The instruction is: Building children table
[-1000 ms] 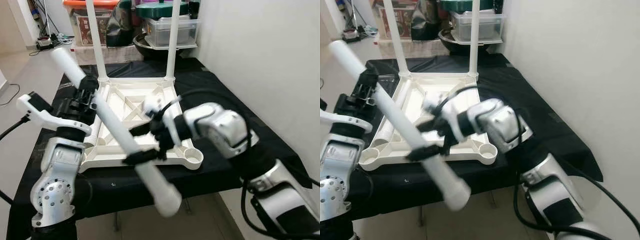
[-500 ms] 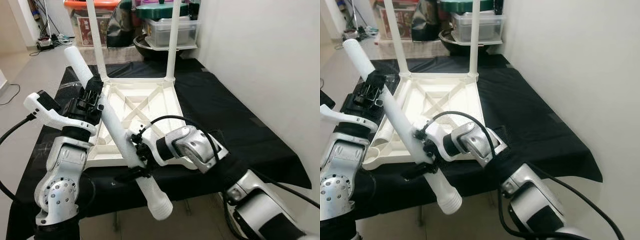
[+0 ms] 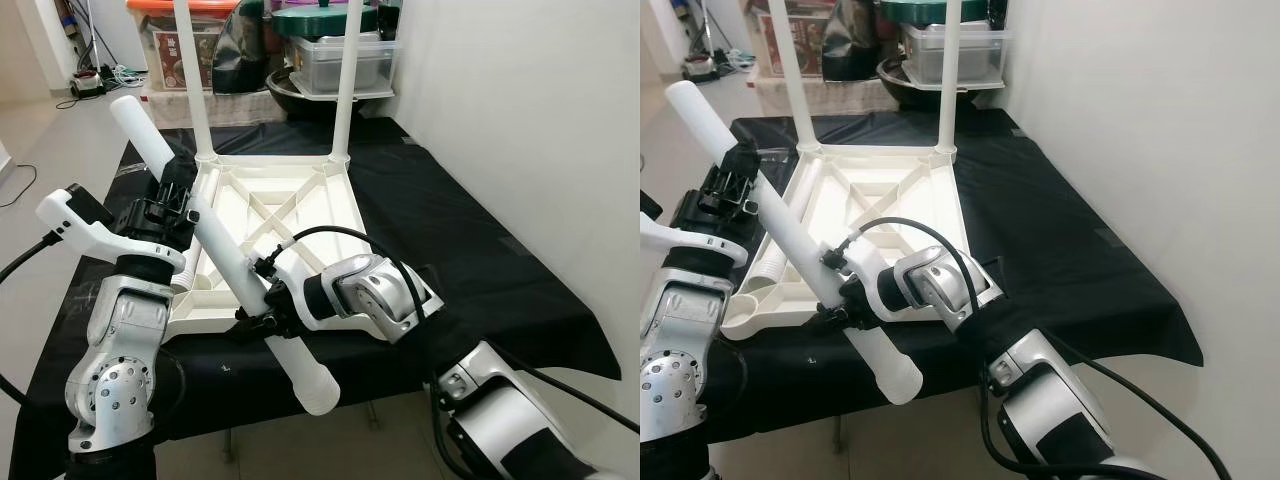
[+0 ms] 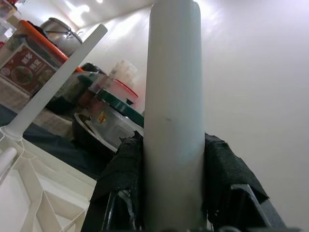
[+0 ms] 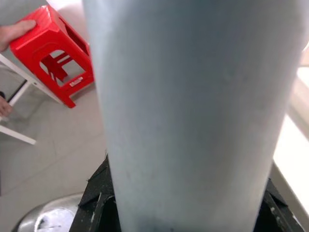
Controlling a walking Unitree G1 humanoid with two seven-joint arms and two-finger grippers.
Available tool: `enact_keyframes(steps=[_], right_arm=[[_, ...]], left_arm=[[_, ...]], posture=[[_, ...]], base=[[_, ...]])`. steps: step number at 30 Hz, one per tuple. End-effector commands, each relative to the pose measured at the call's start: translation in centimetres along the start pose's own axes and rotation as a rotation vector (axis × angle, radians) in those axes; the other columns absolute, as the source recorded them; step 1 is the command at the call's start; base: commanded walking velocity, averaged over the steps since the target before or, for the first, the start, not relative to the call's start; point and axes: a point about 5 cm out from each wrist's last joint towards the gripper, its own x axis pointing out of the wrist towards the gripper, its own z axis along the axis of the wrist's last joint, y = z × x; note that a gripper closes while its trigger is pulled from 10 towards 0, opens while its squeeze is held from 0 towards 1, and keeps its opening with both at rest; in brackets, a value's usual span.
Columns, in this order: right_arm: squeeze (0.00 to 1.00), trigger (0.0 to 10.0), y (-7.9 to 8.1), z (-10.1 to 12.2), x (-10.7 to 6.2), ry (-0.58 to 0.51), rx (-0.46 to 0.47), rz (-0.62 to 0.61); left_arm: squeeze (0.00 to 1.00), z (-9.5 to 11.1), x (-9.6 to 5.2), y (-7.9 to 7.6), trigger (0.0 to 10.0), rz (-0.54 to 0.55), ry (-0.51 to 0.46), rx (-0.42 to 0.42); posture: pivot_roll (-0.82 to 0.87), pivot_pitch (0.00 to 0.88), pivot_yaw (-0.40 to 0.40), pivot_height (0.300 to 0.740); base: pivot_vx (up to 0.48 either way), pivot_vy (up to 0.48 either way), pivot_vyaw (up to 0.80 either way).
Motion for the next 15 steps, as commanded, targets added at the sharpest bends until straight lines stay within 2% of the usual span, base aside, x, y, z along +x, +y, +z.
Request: enact_keyframes(steps=[1, 4, 5, 6, 12, 15], right_arm=[[0.00, 0.0, 0.2, 1.3, -1.0, -0.098, 0.014, 0.021], [0.00, 0.0, 0.2, 1.3, -1.0, -0.100, 0.016, 0.021], [0.00, 0.0, 0.1, 1.2, -1.3, -0.106, 0.025, 0.021], [0.00, 0.0, 0.0, 1.1, -1.6, -0.111, 0.036, 0.020], [0.00, 0.0, -0.6, 0.5, -2.9, -0.136, 0.088, -0.012], [0.00, 0.0, -1.3, 0.0, -3.6, -0.149, 0.126, -0.048]], left_arm=[[0.00, -1.1, 0.0, 0.3, 3.8, 0.020, 0.049, -0.034], [0.00, -1.1, 0.0, 0.4, 3.8, 0.028, 0.053, -0.030], [0.07, -1.1, 0.0, 0.6, 10.0, 0.047, 0.048, -0.022], [1.00, -1.1, 0.1, 0.8, 10.0, 0.055, 0.037, -0.020], [1.00, -0.5, 0.0, 0.4, 10.0, 0.012, 0.004, 0.011], [1.00, -0.1, -0.2, 0.2, 10.0, 0.001, -0.009, -0.010]], posture=[[0.01, 0.000, -0.056, 0.740], [0.01, 0.000, -0.056, 0.740], [0.01, 0.000, -0.054, 0.740], [0.01, 0.000, -0.054, 0.740], [0.01, 0.000, -0.056, 0.740], [0.00, 0.000, -0.058, 0.740]], base=[[0.000, 0.000, 0.00], [0.000, 0.000, 0.00], [0.000, 0.000, 0.00], [0.000, 0.000, 0.00], [0.000, 0.000, 0.00], [0.000, 0.000, 0.00]])
